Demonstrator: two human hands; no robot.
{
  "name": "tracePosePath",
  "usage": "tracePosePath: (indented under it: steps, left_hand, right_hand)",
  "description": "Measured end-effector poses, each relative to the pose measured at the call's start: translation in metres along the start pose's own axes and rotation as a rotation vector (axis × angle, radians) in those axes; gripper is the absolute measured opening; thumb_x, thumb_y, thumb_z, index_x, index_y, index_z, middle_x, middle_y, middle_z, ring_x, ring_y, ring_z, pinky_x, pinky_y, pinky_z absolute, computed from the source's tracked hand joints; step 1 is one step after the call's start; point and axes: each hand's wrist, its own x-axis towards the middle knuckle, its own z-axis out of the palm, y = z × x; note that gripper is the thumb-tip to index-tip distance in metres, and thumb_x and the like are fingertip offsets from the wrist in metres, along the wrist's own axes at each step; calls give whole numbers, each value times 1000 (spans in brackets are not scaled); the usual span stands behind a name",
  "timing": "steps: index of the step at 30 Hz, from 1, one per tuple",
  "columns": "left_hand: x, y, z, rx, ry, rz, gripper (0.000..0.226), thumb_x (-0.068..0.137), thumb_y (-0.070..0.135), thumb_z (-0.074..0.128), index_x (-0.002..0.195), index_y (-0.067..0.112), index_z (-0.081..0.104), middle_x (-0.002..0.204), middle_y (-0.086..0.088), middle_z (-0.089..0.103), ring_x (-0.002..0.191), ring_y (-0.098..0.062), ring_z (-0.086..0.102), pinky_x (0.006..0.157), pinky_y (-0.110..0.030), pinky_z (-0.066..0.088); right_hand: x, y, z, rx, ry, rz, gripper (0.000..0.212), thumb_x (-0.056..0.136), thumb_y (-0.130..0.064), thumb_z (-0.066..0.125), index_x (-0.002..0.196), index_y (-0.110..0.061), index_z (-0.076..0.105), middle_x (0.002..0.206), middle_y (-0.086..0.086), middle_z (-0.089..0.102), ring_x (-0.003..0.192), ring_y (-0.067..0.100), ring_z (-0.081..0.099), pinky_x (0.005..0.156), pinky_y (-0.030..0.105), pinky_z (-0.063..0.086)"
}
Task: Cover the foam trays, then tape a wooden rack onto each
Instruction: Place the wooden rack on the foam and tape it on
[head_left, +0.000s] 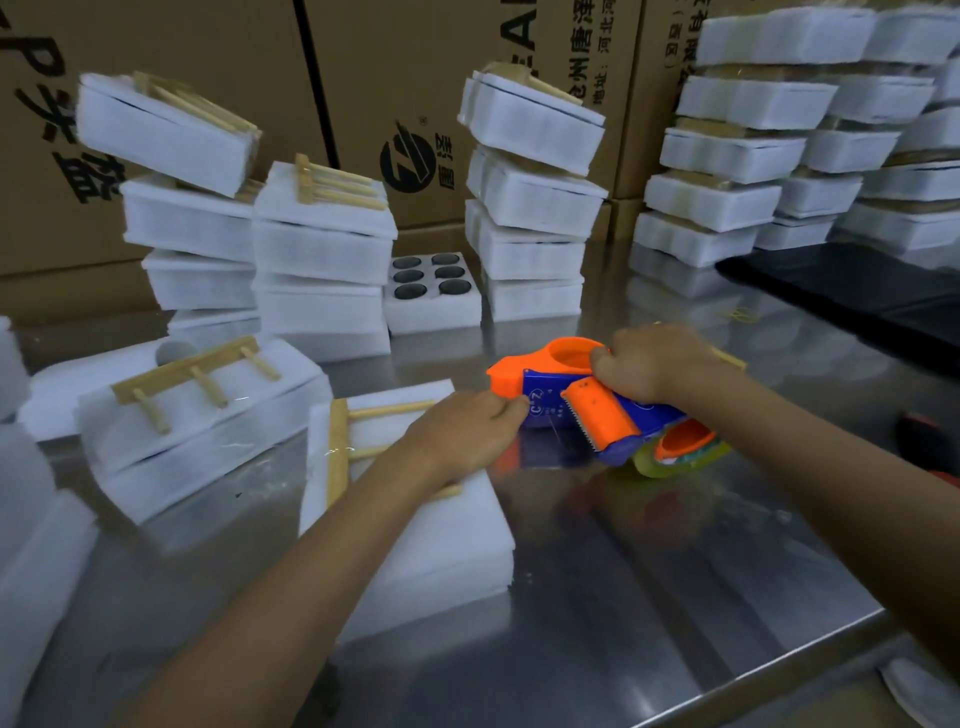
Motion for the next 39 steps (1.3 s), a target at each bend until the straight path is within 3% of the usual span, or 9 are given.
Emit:
tracePosePath:
  steps: [5,10,19,23,26,30,34,36,39]
  left_hand:
    - [-2,3,4,45,76,51,48,109,38,26,85,8,55,99,-22,67,94,-38,60,81,-42,47]
    - [-4,4,4,79,69,80,45,110,37,25,87,11,53,99,-21,67,94,-38,60,80,-41,44]
    - [28,12,-8,-323,-25,-37,30,94,41,61,82,16,70,73,2,69,59,-10,60,62,-30,49]
    - [27,15,-4,-412,-1,14,12,90,26,72,80,20,71,82,8,68,76,-4,62,61,-14,43]
    - [21,13,0,-553,44,49,15,92,9,68,79,17,71,73,11,66,67,4,60,59,-7,43]
    - [17,19,-2,-557,52,85,13,91,4,67,82,12,72,72,7,66,61,4,57,63,-11,44]
    - [11,16,-8,-734,110,97,8,90,6,71,83,10,70,75,-3,65,65,-4,56,65,-14,45]
    - [9,16,-7,-728,88,133,8,90,2,68,84,7,68,75,-4,64,66,-5,57,66,-13,45]
    - [10,15,-8,-700,71,181,8,92,-2,60,89,4,65,74,-1,62,66,-3,57,66,-10,42]
  right_hand:
    - [1,10,-1,13,-57,-16,47,98,-56,22,92,-21,53,89,4,53,83,22,53,76,36,40]
    - [-2,15,-6,-11,-76,3,47,99,-54,22,86,-21,51,86,6,54,80,21,53,76,35,41]
    - [-12,5,-3,-32,56,113,49,98,-49,24,66,-18,46,74,2,50,77,24,52,73,34,41]
    - [-15,-4,-1,-56,86,131,47,98,-46,26,66,-20,49,68,2,50,71,22,54,67,33,37]
    - [-16,-14,2,-86,122,143,42,98,-41,30,65,-21,46,65,1,47,69,22,51,64,32,34]
    - [-18,-32,8,-256,138,102,32,97,-28,35,68,-22,47,66,0,47,60,20,44,54,32,26]
    - [-26,-37,9,-344,142,95,19,96,-21,39,79,-21,47,80,3,61,73,26,58,63,34,33]
    - [-34,-35,9,-298,195,180,27,99,-25,38,74,-20,48,80,4,66,70,25,60,63,32,31]
    - [-48,-31,13,-165,324,344,47,100,-35,33,57,-18,39,64,4,60,55,23,46,62,32,29]
